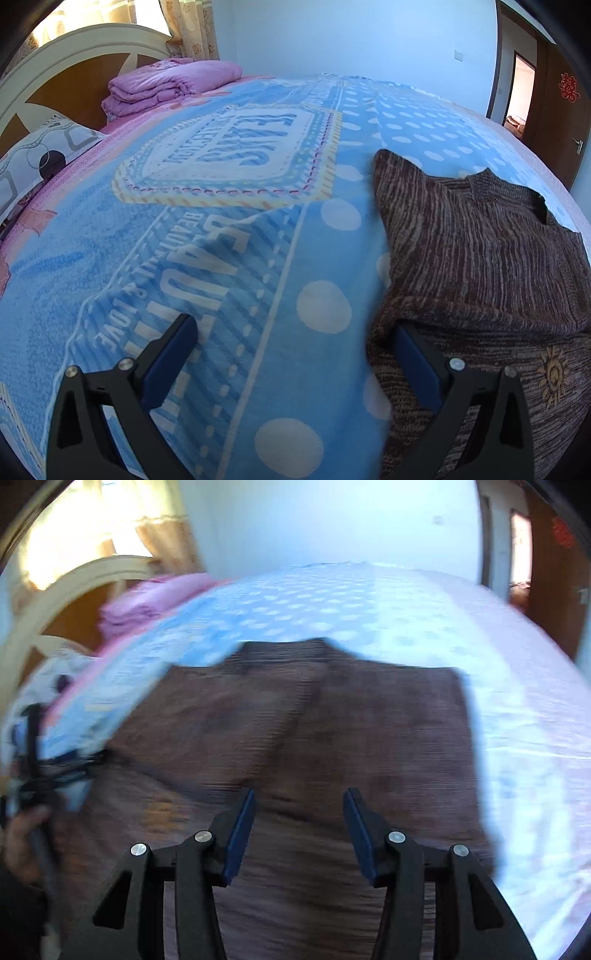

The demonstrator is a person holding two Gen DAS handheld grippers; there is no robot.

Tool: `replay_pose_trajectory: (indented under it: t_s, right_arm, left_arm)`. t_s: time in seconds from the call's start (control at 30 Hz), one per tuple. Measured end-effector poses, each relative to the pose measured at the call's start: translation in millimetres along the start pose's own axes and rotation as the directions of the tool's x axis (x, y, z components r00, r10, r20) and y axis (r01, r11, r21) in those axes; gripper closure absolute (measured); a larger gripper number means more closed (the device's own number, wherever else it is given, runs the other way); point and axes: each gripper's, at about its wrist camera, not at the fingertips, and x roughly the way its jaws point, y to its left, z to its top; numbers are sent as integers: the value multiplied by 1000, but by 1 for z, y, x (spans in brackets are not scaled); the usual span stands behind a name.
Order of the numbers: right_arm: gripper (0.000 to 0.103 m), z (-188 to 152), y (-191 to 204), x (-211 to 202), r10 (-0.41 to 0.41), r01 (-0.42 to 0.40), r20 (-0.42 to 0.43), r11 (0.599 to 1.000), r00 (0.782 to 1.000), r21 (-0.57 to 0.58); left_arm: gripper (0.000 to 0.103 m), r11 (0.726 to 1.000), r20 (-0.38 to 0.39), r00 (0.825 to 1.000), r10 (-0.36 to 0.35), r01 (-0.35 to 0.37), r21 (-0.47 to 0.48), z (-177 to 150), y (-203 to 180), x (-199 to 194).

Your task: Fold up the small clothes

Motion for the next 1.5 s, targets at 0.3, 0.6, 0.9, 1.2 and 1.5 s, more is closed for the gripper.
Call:
replay_pose_trajectory:
  t_s: [0.3, 0.6, 0.9, 1.2, 1.5]
  right_arm:
    - [52, -22, -76, -12, -97, 103, -89, 993, 991, 57]
    - [52, -39, -93, -40, -130, 135, -46, 984, 990, 116]
    - [54, -73, -28, -38, 22, -24, -60, 999, 998, -32]
    - [67, -91, -37, -50, 8, -8, -23, 1000, 1000, -3]
    - [53, -66, -36, -33, -19, 19, -64, 1000, 998, -3]
  left_arm:
    - [0, 1000, -4, 1000, 7, -7, 7, 0, 0, 0]
    - [0, 999, 3, 999, 33, -33, 27, -1, -5, 0]
    - [0, 997, 17, 998, 57, -58, 45, -2, -8, -2]
    - [0, 998, 8, 999, 47, -48, 43, -6, -6, -6]
    - [0, 997, 8, 999, 52, -52, 50, -9, -8, -8]
